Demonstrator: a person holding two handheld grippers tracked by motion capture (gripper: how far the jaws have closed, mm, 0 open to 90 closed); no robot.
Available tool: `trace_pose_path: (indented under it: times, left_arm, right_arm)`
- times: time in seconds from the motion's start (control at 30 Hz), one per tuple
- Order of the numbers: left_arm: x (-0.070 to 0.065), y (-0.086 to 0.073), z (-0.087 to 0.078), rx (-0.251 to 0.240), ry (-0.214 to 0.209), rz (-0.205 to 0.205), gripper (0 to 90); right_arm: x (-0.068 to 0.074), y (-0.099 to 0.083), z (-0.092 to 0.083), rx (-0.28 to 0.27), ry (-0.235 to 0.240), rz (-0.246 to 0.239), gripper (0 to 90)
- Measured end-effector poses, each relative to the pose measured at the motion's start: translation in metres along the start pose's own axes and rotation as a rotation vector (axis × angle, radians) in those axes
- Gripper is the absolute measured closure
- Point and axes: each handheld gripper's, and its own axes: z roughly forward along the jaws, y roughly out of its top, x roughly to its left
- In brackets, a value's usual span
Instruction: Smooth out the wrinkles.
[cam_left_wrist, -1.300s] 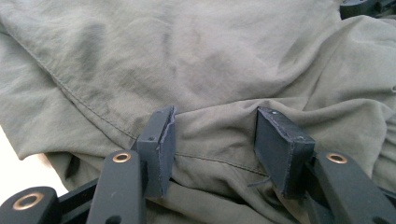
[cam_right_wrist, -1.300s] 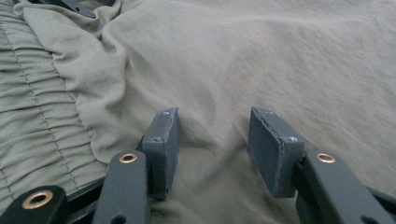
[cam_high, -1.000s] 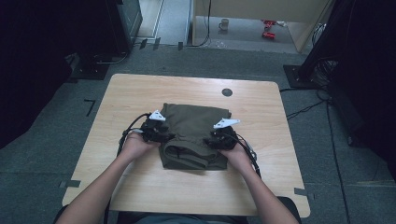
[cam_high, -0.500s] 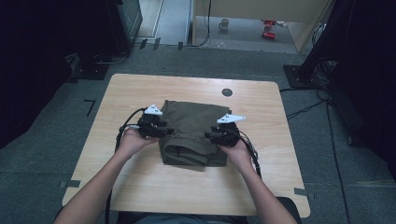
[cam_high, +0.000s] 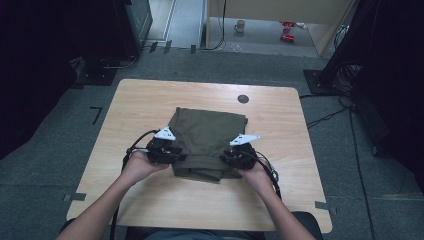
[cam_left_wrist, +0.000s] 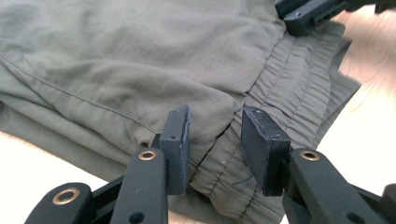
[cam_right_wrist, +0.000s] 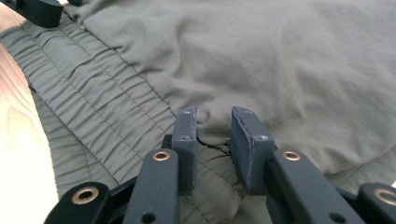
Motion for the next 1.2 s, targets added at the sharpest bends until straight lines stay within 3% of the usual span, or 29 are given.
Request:
trace_pose_path:
  times: [0.2, 0.4, 0.53, 0.7, 1.2]
  left_arm:
    - [0.001, -0.008, 0.005, -0.006, 0.008, 0.012, 62.4]
    - [0.003, -0.01, 0.006, -0.027, -0.004, -0.008, 61.0]
    - [0.006, -0.007, 0.0, -0.049, -0.013, -0.038, 56.1]
    - [0.005, -0.001, -0.01, -0.095, 0.012, -0.032, 49.0]
    - [0.024, -0.002, -0.025, -0.109, 0.059, -0.066, 39.1]
  right_arm:
    - [-0.001, -0.005, 0.005, -0.004, 0.007, -0.016, 70.1]
    - [-0.003, -0.006, 0.008, 0.001, 0.013, -0.01, 70.0]
    - [-0.007, -0.003, 0.002, -0.034, 0.032, 0.024, 64.8]
    - [-0.01, 0.002, -0.005, -0.067, 0.038, 0.043, 59.1]
    - [-0.021, 0.004, -0.009, -0.095, 0.032, 0.07, 40.2]
